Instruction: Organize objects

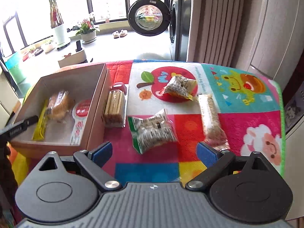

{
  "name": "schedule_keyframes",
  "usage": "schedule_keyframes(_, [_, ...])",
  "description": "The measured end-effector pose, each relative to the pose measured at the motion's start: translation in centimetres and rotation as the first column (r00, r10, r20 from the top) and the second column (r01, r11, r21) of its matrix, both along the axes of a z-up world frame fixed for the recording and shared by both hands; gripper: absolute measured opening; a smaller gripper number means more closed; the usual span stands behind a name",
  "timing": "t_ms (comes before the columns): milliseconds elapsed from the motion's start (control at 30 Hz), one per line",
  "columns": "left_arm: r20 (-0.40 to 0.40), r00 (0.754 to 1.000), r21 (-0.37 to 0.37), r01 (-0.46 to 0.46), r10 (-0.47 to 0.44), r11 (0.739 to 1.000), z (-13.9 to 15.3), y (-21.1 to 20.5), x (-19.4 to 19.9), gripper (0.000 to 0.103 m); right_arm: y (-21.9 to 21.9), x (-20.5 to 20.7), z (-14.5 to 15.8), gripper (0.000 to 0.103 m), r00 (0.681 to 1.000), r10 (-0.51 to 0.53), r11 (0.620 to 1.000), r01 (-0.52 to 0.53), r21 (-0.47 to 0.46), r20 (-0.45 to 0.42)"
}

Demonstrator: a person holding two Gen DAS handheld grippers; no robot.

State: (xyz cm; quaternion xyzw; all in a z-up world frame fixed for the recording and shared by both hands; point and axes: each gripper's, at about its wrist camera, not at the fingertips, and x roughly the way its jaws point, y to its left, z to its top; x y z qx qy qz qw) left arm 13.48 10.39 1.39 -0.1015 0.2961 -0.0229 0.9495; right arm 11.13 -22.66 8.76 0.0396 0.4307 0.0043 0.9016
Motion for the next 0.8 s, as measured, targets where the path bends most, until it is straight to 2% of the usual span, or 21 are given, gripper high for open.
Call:
schedule_keyframes(100, [-0.001,1.0,-0.005,0.0,0.0,1.0,0.0,0.1,0.0,0.017,-1.4,3.9,-1.4,0.096,0.994,-0.104,0.982,0.108,0.154,-0.035])
schedule_keyframes(167, [-0.002,1.0,-0.008,0.0,0.0,1.0,0.0,0.1,0.0,0.017,-2.0,6.0,-2.8,0.096,0.98,-0.186,0.96,0.196,0.202,-0.067])
schedule_keyframes(200, [-0.002,1.0,-0.009,0.001,-0.001,1.0,0.0,0.2,0.0,0.017,-1.9,6.8,-3.4,0.095,0.975,-0.211,0.958,0.221,0.182,-0.075])
schedule_keyframes(267, [-0.003,1.0,-0.012,0.001,-0.001,1.0,0.0,0.2,0.0,0.017,-1.1,7.8,-4.4,0.088,0.973,-0.217,0.968,0.225,0.112,-0.076])
schedule_keyframes(300, [-0.004,1.0,-0.015,0.001,-0.001,1.0,0.0,0.2,0.0,0.017,-0.7,8.1,-4.9,0.076,0.974,-0.208,0.973,0.215,0.084,-0.086])
schedule_keyframes(433, [-0.006,1.0,-0.018,0.002,-0.003,1.0,-0.1,0.1,0.2,0.017,0.2,6.7,-5.1,0.066,0.985,-0.147,0.988,0.149,0.026,-0.091])
schedule_keyframes(533, [-0.006,1.0,-0.021,0.002,-0.003,1.0,-0.1,0.1,0.2,0.017,0.5,4.5,-4.9,0.065,0.991,-0.073,0.997,0.077,0.025,-0.116])
schedule_keyframes(633, [-0.006,1.0,-0.02,0.002,-0.002,1.0,-0.1,0.0,0.1,0.017,1.8,1.4,-4.6,0.065,0.991,0.049,0.998,-0.054,-0.033,-0.124])
schedule_keyframes(700, [-0.005,1.0,-0.018,0.002,-0.002,1.0,-0.1,0.0,0.1,0.017,2.8,-0.6,-4.4,0.066,0.986,0.116,0.985,-0.129,-0.111,-0.12])
schedule_keyframes(800, [-0.004,1.0,-0.02,0.002,-0.002,1.0,-0.1,-0.1,0.1,0.017,4.3,-2.5,-4.0,0.073,0.978,0.178,0.94,-0.202,-0.274,-0.111])
